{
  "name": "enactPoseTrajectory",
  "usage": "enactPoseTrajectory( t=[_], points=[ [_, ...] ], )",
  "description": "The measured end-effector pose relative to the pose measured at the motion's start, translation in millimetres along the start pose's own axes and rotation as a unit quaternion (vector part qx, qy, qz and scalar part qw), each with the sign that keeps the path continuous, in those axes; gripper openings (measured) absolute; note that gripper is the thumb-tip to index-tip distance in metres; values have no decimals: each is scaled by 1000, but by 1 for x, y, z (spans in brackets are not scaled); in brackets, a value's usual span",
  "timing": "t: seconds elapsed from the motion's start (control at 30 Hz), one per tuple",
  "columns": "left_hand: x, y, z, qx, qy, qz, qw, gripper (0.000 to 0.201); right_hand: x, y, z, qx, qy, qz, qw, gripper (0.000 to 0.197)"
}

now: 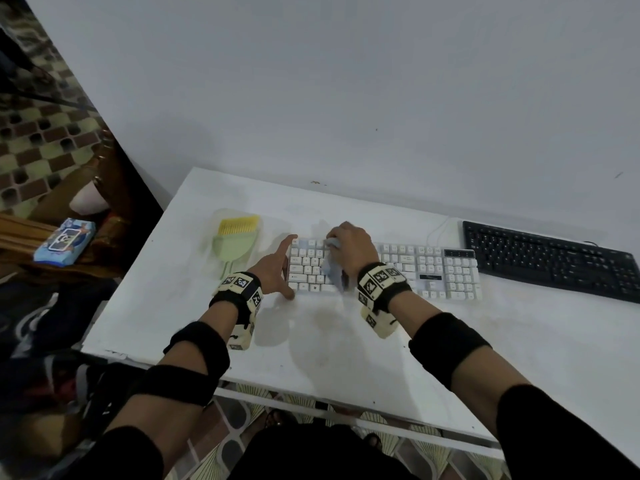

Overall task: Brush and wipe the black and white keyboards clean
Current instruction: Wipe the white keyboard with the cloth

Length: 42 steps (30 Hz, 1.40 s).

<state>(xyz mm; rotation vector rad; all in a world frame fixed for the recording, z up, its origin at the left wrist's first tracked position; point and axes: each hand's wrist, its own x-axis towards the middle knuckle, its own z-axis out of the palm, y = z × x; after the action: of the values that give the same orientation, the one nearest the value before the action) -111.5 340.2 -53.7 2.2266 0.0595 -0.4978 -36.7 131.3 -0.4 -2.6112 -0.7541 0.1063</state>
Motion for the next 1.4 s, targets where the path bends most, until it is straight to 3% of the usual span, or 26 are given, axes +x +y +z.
enactPoseTrajectory(
  t=[0.2,0.3,0.37,0.43,0.53,0.77,0.87,1.07,1.23,1.4],
  points=[
    [1,-1,1,0,1,-5,1000,144,-44,0,19,-69,-91,-93,989,16],
    [1,0,2,-1,2,-5,1000,144,-52,3,16,-60,-140,-84,985,24],
    [0,-1,1,-4,1,-8,1000,144,-42,2,8,-3,-123,-37,992,38],
    [1,-1,1,-2,-1,-11,1000,144,-25,2,-1,52,-60,-5,997,44],
    [1,-1,0,0,-2,-15,1000,143,-8,4,-5,45,0,3,999,46],
    [1,0,1,-2,-1,-9,1000,144,-48,15,14,-21,-85,-67,994,43],
    [1,-1,1,-1,0,-9,1000,144,-57,21,11,1,-119,-49,992,43],
    [1,-1,0,4,-1,-5,1000,144,-13,17,-18,57,4,31,998,44],
    [0,2,0,4,-2,-3,1000,141,-32,13,-2,-31,-67,-20,997,29],
    [1,-1,0,3,-2,-9,1000,144,-65,23,7,-22,-144,-56,988,38]
  ],
)
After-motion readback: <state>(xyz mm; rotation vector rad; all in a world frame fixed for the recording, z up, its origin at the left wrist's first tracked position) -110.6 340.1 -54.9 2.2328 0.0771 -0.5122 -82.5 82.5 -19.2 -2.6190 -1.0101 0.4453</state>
